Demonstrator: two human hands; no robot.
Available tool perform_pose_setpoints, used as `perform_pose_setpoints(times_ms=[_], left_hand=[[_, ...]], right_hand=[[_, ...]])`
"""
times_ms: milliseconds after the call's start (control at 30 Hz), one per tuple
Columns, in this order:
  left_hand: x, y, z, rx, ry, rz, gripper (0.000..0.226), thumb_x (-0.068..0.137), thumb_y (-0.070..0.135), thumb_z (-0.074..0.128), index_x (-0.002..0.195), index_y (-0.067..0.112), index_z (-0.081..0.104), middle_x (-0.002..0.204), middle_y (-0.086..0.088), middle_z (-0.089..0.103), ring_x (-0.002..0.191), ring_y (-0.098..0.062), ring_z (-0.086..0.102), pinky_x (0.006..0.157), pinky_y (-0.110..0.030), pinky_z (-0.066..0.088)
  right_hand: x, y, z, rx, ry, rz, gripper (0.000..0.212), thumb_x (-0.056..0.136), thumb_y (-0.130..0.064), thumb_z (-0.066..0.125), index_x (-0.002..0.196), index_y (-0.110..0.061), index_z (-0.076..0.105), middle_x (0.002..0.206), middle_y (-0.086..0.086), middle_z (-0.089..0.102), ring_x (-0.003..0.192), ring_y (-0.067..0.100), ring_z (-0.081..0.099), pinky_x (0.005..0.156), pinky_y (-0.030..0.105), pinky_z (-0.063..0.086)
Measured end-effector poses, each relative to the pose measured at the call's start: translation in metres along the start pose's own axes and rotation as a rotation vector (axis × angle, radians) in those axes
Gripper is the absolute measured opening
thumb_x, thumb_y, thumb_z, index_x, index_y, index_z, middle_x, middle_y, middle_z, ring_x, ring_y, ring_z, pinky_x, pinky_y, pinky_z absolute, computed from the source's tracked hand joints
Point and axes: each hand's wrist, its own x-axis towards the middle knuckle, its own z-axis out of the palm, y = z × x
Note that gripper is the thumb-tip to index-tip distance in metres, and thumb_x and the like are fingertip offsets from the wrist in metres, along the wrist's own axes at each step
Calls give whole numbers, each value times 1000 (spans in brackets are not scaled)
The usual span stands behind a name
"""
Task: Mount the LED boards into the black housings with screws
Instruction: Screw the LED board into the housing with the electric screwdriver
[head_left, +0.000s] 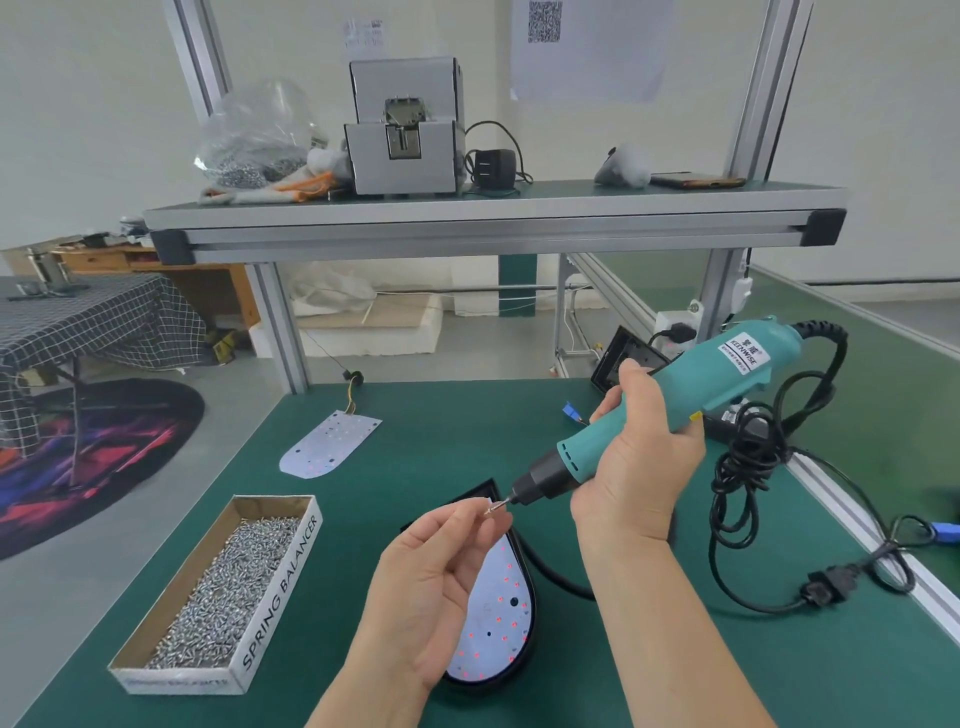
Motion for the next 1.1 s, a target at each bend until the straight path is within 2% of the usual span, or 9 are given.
perform_pose_setpoints(times_ms=[100,200,267,333,433,533,633,733,1100], left_hand=[[2,4,-8,-84,15,-77,22,66,5,76,83,-8,74,94,-23,71,79,-26,74,74,-28,62],[10,15,-31,0,167,-102,14,79,13,71,79,1,65,66,-6,57,48,-12,53,38,-20,44],[21,23,-56,549,392,17,26,90,28,69,78,8,59,60,4,47,46,-10,39,41,-22,32],[28,24,-71,1150,469,85,50,84,50,73,59,18,44,56,8,38,52,-19,33,53,-29,25],[34,14,-64,1433,384,-61,68,67,65,76,57,20,25,50,9,27,52,-21,28,55,-31,17],[44,5,-51,1390,344,-131,58,56,59,81,63,14,45,61,2,49,56,-22,47,56,-28,33],[54,2,-38,1114,244,-218,48,54,38,85,86,3,72,87,-8,76,83,-26,73,79,-36,56],[64,-4,-32,1024,143,-256,19,73,13,82,91,10,77,92,-6,78,87,-23,75,90,-39,58],[78,-10,-35,1038,156,-266,17,75,9,81,92,10,77,84,-3,78,82,-23,75,80,-33,58]], right_hand=[[0,0,2,4,-20,1,26,85,-10,71,71,-24,55,56,-9,54,49,8,50,50,21,45],[5,-2,3,19,-44,-23,28,86,-8,70,69,-25,56,56,-11,55,49,6,51,50,19,45],[9,-1,3,-10,-58,-40,23,84,-10,71,74,-20,53,55,-11,55,49,7,51,50,19,45],[14,2,3,-71,-70,-65,20,81,-14,72,73,-20,54,56,-8,53,50,9,49,51,20,44],[19,13,3,-182,-115,-103,21,78,-18,72,63,-29,61,59,-4,52,55,15,48,56,26,45],[23,25,1,-287,-163,-131,21,78,-20,73,65,-32,62,65,1,51,63,21,46,62,38,45],[32,38,-6,-360,-191,-156,13,78,-23,72,74,-20,60,62,-6,53,59,17,47,58,33,46],[41,51,-14,-468,-221,-199,21,80,-23,72,72,-16,54,61,-4,51,57,16,47,56,32,44],[47,85,-37,-613,-305,-251,35,80,-24,71,74,2,48,55,-8,45,49,8,42,47,23,40]])
